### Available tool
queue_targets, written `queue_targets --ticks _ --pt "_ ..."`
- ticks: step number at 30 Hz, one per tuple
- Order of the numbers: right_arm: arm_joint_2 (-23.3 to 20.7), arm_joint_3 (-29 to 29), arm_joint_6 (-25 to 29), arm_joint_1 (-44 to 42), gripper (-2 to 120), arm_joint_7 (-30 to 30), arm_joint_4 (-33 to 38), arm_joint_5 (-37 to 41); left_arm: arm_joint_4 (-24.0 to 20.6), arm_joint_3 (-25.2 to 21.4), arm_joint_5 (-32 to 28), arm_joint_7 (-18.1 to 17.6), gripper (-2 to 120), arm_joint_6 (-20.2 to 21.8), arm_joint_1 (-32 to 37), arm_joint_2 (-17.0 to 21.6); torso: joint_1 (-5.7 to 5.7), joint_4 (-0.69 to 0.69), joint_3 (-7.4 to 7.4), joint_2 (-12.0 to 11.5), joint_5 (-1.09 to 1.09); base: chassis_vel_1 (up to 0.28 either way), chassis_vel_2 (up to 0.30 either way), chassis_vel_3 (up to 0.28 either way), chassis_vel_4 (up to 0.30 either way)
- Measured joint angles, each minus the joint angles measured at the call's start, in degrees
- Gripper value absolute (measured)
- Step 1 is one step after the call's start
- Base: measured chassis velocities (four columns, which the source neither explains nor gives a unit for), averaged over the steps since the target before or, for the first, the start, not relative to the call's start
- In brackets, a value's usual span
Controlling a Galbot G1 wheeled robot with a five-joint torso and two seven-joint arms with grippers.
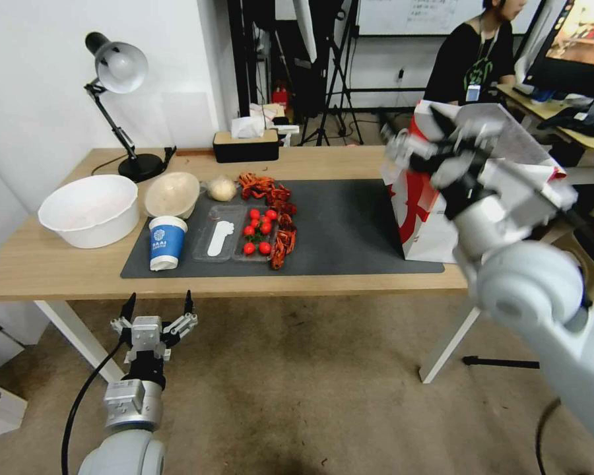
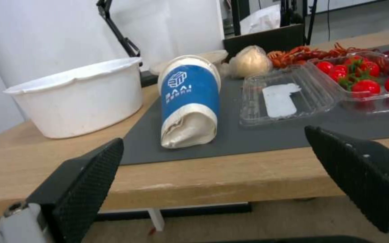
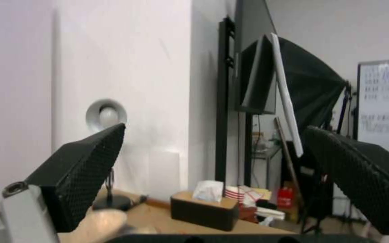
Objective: Pick up the trash from the table and place it into the takeout bag.
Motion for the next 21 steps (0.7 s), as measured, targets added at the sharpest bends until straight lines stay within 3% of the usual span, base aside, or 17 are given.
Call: queue_targets --ticks 2,4,6,7,9,11,15,21 --pt "-1.16 1.35 4.76 -9.94 100 -8.63 3.82 -5.11 -0.05 -0.1 -0.2 -0.01 100 0.0 -0.01 0.36 0.0 0.0 -0.01 0.0 -0.01 0.0 0.0 0.0 0.0" --pt "-1.31 1.44 6.13 -13.06 100 -10.1 4.71 -8.98 -0.06 -0.14 -0.26 -0.02 100 0.01 -0.04 0.44 0.0 0.0 -0.01 0.0 0.0 0.0 0.0 0.0 0.0" --pt "-0.79 1.44 9.08 -21.53 100 -11.02 6.13 -20.36 -0.09 -0.29 -0.36 -0.04 100 0.02 -0.13 0.67 0.0 0.01 0.0 0.0 -0.01 0.0 0.0 0.0 0.0" --pt "-0.79 1.44 9.08 -21.53 100 -11.02 6.13 -20.36 -0.09 -0.29 -0.36 -0.04 100 0.02 -0.13 0.67 0.0 0.01 0.0 0.0 -0.01 0.0 0.0 0.0 0.0" --pt "0.76 1.46 12.19 -30.43 100 -10.24 6.79 -28.68 -0.09 -0.52 -0.91 -0.07 100 0.04 -0.21 1.06 0.0 0.0 0.0 0.0 0.0 0.0 0.0 0.0 0.0" --pt "1.27 1.46 13.05 -32.12 100 -9.98 6.79 -30.21 -0.09 -0.6 -1.06 -0.07 100 0.06 -0.25 1.15 -0.01 -0.01 0.0 0.0 0.0 0.0 0.0 0.0 0.0" --pt "8.13 2.87 18.96 -45.55 100 -4.79 5.29 -42.86 0.52 -0.93 -1.58 -0.12 100 0.09 -0.49 1.73 -0.01 0.01 -0.01 0.0 0.0 0.0 0.0 0.0 0.0" --pt "12.81 3.04 20.57 -51.47 100 1.53 2.5 -46.82 0.99 -0.94 -1.87 -0.14 100 0.06 -0.77 1.92 0.0 0.0 0.0 0.0 0.0 0.0 0.0 0.0 0.0"
